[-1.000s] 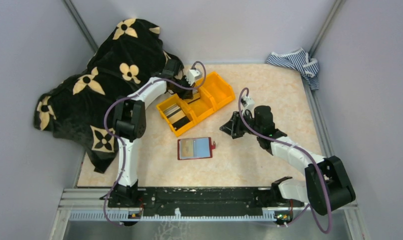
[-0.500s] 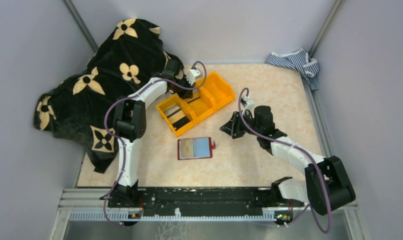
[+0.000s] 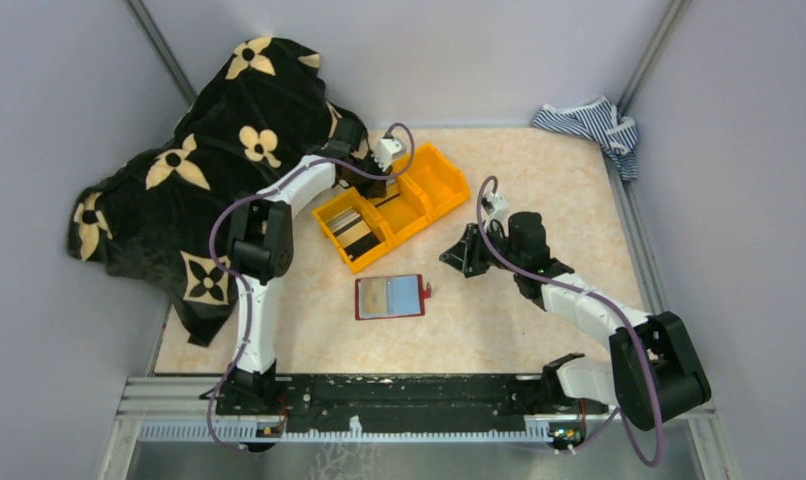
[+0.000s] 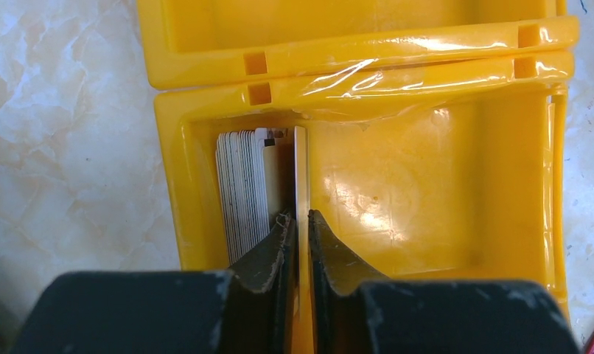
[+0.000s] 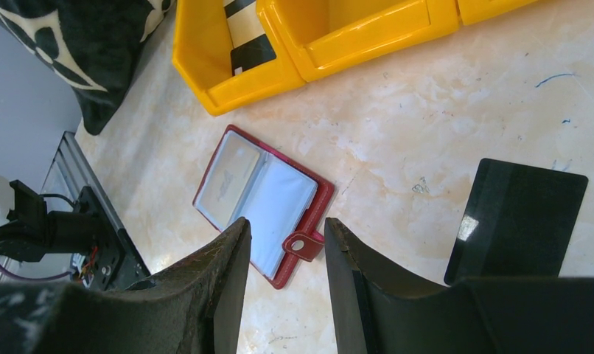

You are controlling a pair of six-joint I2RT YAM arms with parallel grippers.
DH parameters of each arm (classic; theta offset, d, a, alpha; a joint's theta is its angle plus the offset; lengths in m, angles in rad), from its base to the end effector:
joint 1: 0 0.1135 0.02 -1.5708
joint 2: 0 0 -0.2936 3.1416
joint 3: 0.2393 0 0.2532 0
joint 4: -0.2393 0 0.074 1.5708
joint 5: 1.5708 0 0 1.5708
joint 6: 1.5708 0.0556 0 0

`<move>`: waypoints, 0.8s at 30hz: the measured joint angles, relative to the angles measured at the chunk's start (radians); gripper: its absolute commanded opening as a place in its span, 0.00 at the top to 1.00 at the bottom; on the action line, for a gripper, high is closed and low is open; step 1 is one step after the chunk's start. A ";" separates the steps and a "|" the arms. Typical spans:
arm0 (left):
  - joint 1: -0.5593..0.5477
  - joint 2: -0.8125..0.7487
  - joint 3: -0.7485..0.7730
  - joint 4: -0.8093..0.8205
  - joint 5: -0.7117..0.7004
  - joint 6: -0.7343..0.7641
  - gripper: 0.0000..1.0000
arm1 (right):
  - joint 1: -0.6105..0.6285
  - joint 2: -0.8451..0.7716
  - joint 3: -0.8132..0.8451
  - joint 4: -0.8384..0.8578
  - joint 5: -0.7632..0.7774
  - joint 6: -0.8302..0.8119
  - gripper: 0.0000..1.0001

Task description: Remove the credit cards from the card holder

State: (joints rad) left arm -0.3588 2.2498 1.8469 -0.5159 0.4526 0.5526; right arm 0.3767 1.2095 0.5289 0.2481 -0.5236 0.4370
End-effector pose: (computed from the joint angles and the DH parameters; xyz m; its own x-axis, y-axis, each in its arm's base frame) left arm 0.4872 -0.2087 0.2022 -0.3373 0.6307 -0.6989 0.8709 0.4909 0.0226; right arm 0.2279 0.1200 0.2288 -0.6666 0.1305 -0.7339 -0.5061 0.6436 0.5741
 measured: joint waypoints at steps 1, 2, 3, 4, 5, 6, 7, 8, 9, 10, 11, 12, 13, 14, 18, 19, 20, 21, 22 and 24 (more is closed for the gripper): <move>0.000 0.000 0.000 0.000 -0.001 0.000 0.83 | 0.000 0.000 -0.002 0.003 0.000 0.000 0.58; -0.001 0.000 0.000 0.000 -0.003 -0.001 0.83 | 0.000 0.002 -0.005 0.008 0.000 0.000 0.58; -0.002 0.000 0.000 0.000 -0.007 -0.001 0.83 | 0.000 0.004 -0.006 0.007 0.000 0.000 0.58; -0.003 0.000 0.000 0.000 -0.008 -0.002 0.83 | 0.000 0.006 -0.006 0.008 0.000 0.000 0.58; -0.004 0.000 0.000 0.000 -0.012 -0.002 0.83 | 0.000 0.009 -0.006 0.009 0.000 0.000 0.58; -0.005 0.000 0.000 0.000 -0.015 -0.002 0.83 | 0.000 0.010 -0.006 0.011 0.000 0.000 0.58; -0.006 0.000 0.000 0.000 -0.018 -0.002 0.83 | 0.000 0.011 -0.006 0.013 0.000 0.000 0.58; -0.006 0.000 0.000 0.000 -0.019 -0.002 0.82 | 0.000 0.011 -0.006 0.014 0.000 0.000 0.58; -0.006 0.000 0.000 0.000 -0.020 -0.003 0.82 | 0.000 0.011 -0.006 0.014 -0.001 0.000 0.58; -0.006 0.000 0.000 0.000 -0.022 -0.003 0.82 | 0.000 0.012 -0.006 0.014 -0.001 0.000 0.58; -0.006 0.000 0.000 0.000 -0.023 -0.003 0.82 | 0.000 0.013 -0.006 0.017 -0.001 0.000 0.58; -0.006 0.000 0.000 0.000 -0.024 -0.003 0.82 | 0.000 0.016 -0.006 0.018 -0.002 0.000 0.58; -0.006 0.000 0.000 0.000 -0.026 -0.003 0.82 | 0.000 0.018 -0.006 0.020 -0.002 0.000 0.58; -0.006 0.000 0.000 0.000 -0.028 -0.003 0.82 | 0.000 0.019 -0.007 0.020 -0.002 0.000 0.58; -0.006 0.000 0.000 0.000 -0.034 -0.003 0.82 | 0.000 0.019 -0.008 0.021 -0.002 0.000 0.58; -0.006 0.000 0.000 0.000 -0.034 -0.003 0.82 | 0.000 0.019 -0.009 0.022 -0.002 0.001 0.58; -0.005 0.000 0.000 0.000 -0.034 -0.003 0.82 | 0.000 0.019 -0.011 0.022 -0.002 0.001 0.58; -0.005 0.000 0.000 0.000 -0.034 -0.003 0.82 | 0.000 0.020 -0.011 0.022 -0.002 0.001 0.58; -0.005 0.000 0.001 0.001 -0.034 -0.003 0.82 | 0.000 0.023 -0.011 0.024 -0.002 0.000 0.58; -0.004 0.000 0.002 0.001 -0.039 -0.002 0.82 | 0.000 0.029 -0.012 0.027 -0.002 0.000 0.58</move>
State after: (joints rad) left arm -0.3630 2.2498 1.8488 -0.5152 0.4141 0.5503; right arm 0.3767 1.2385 0.5171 0.2756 -0.5251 0.4374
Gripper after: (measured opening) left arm 0.175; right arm 0.423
